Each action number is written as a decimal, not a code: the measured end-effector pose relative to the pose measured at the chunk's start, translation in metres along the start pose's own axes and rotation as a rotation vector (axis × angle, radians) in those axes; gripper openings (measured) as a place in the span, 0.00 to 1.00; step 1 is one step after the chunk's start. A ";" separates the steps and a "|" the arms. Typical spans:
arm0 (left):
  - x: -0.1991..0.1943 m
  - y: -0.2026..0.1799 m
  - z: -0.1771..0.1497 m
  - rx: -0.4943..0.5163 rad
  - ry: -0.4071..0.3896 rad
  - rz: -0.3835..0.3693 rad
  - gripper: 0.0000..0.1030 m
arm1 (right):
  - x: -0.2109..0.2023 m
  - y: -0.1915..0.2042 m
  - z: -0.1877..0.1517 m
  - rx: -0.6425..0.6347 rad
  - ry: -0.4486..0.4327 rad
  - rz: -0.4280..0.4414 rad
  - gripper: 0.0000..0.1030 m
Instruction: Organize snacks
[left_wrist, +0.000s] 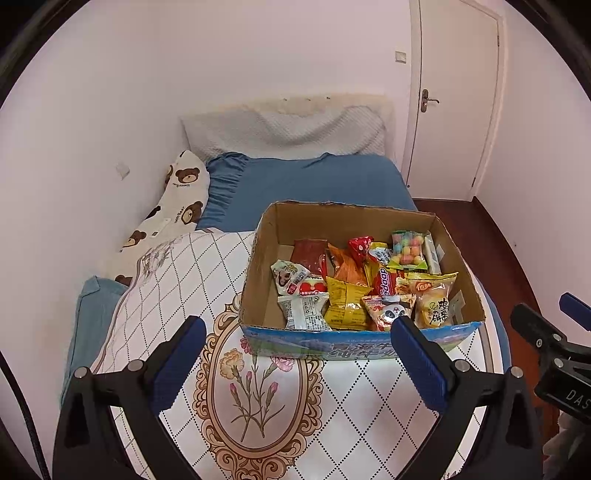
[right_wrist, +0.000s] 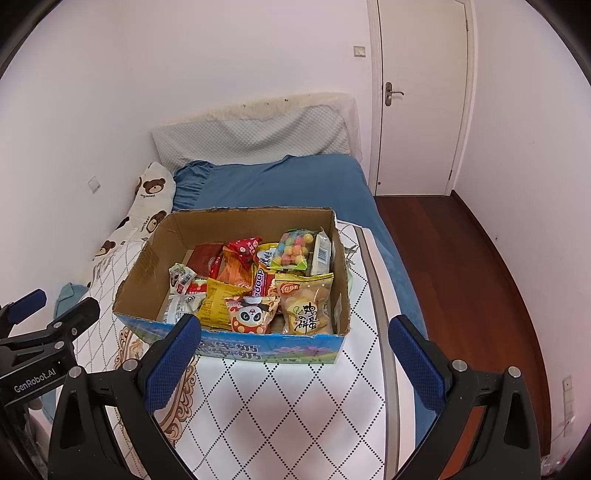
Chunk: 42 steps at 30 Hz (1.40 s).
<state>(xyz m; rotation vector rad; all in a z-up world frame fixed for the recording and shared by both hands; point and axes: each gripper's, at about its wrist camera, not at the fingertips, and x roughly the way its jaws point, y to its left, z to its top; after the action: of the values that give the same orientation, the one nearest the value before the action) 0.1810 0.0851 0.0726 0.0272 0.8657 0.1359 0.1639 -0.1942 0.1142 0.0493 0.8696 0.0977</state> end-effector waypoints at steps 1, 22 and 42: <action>0.000 0.000 0.000 0.000 0.000 0.001 1.00 | 0.000 0.000 0.000 0.000 -0.001 -0.001 1.00; -0.004 -0.003 0.001 0.009 -0.005 -0.002 1.00 | -0.008 0.000 0.003 0.001 -0.013 0.006 1.00; -0.004 -0.004 -0.001 0.006 -0.006 -0.005 1.00 | -0.011 -0.001 0.002 -0.006 -0.015 0.013 1.00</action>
<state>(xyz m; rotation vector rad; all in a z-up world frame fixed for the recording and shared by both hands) 0.1778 0.0809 0.0750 0.0312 0.8604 0.1284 0.1591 -0.1968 0.1237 0.0495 0.8545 0.1121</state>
